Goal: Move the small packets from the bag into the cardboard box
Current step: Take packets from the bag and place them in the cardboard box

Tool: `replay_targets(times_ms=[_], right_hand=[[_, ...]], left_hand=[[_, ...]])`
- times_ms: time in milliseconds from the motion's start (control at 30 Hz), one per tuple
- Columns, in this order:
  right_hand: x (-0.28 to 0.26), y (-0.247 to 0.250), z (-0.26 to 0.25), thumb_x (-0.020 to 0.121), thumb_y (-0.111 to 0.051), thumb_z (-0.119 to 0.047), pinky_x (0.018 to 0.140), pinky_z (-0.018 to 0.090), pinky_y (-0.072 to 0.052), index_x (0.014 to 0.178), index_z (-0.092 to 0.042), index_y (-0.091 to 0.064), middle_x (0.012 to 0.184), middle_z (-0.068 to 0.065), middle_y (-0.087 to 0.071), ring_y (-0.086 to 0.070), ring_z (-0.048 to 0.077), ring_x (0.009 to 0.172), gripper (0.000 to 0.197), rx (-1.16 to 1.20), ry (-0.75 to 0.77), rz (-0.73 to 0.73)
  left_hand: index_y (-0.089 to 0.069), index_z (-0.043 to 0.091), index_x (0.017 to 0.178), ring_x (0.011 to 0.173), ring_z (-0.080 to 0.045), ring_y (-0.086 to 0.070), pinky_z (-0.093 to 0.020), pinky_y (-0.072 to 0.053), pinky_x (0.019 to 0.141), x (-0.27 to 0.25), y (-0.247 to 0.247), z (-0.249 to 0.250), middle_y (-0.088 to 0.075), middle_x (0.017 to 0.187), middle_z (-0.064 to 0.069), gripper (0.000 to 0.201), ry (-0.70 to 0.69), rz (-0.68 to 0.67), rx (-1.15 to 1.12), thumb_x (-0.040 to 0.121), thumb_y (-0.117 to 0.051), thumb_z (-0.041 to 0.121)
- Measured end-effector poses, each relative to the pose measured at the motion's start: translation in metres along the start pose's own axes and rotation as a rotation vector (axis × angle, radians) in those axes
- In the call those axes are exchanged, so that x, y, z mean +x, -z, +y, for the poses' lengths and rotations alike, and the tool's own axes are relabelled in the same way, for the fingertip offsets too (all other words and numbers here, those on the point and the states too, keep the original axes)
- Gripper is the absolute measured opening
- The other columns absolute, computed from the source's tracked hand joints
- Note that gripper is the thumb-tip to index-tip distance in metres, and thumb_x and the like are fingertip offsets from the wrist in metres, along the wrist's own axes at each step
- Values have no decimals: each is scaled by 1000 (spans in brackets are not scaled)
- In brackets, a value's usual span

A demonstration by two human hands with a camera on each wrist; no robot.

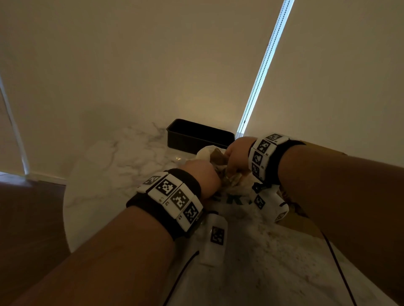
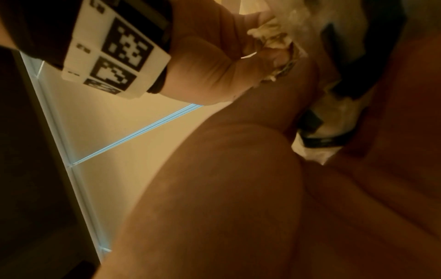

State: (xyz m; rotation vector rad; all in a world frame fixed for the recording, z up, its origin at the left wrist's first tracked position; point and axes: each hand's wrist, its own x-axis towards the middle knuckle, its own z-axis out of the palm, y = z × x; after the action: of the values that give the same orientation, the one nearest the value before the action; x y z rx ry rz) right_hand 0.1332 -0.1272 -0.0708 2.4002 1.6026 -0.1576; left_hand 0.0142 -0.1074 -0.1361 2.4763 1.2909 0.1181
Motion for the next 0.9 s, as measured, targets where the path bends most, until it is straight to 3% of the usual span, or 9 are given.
replay_targets(times_ms=[100, 167, 267, 367, 467, 567, 633, 800, 900], right_hand=[[-6, 2, 4, 89, -64, -34, 88, 31, -54, 116, -14, -69, 108, 5, -70, -66, 21, 99, 34, 9, 13, 66], [-10, 5, 8, 87, -67, -31, 93, 36, -53, 113, -14, -70, 110, 8, -70, -65, 24, 103, 31, 121, 32, 76], [-12, 6, 18, 79, -75, -26, 86, 38, -57, 103, -15, -73, 100, 7, -72, -68, 23, 94, 26, 300, 32, 164], [-9, 5, 31, 73, -78, -22, 74, 29, -57, 94, -20, -75, 92, 3, -73, -68, 18, 85, 21, 513, 12, 235], [-4, 7, 44, 69, -79, -10, 83, 41, -59, 86, -18, -74, 94, 10, -74, -70, 23, 88, 20, 825, -2, 236], [-5, 10, 54, 70, -76, 1, 85, 44, -58, 83, -12, -73, 91, 14, -75, -72, 27, 87, 19, 1030, -2, 235], [-9, 12, 59, 73, -72, 6, 84, 42, -58, 88, -9, -72, 92, 15, -75, -73, 28, 87, 21, 1146, 10, 218], [-12, 11, 76, 80, -66, 7, 72, 30, -58, 126, 4, -56, 103, 15, -64, -65, 22, 84, 47, 1342, 54, 248], [-20, 17, 84, 82, -63, 7, 76, 31, -59, 127, 5, -55, 112, 19, -64, -66, 24, 90, 45, 1427, 89, 233]], left_hand=[[-68, 9, 120, 110, -24, -65, -28, -45, 77, 9, -4, -3, -68, 118, -7, 32, -30, -4, -69, 99, -52, 27], [-69, 9, 118, 108, -24, -65, -28, -46, 77, 6, -3, -2, -69, 117, -8, 31, -38, -4, -101, 98, -53, 27], [-69, 9, 118, 107, -25, -67, -29, -52, 83, 1, 2, -3, -70, 115, -8, 30, -43, 1, -156, 96, -55, 25], [-67, 13, 125, 116, -26, -62, -40, -54, 96, 2, -2, -4, -65, 127, -5, 34, -112, -18, -147, 96, -59, 29], [-65, 14, 128, 122, -28, -58, -45, -51, 100, -2, -1, -4, -60, 132, -5, 37, -61, -42, -191, 95, -62, 31], [-68, 12, 117, 109, -27, -66, -43, -56, 92, -5, 4, -3, -68, 118, -8, 32, -38, 24, -281, 90, -65, 27], [-66, 13, 119, 107, -25, -65, -42, -56, 92, -3, 1, -5, -66, 121, -7, 31, -45, 24, -389, 92, -63, 28], [-58, 23, 109, 81, -20, -65, -34, -56, 68, -8, 10, -8, -64, 97, -5, 21, 5, 129, -658, 93, -56, 36], [-54, 27, 109, 88, -21, -61, -31, -48, 61, -9, 15, -10, -58, 111, -8, 25, -2, 261, -796, 88, -53, 41]])
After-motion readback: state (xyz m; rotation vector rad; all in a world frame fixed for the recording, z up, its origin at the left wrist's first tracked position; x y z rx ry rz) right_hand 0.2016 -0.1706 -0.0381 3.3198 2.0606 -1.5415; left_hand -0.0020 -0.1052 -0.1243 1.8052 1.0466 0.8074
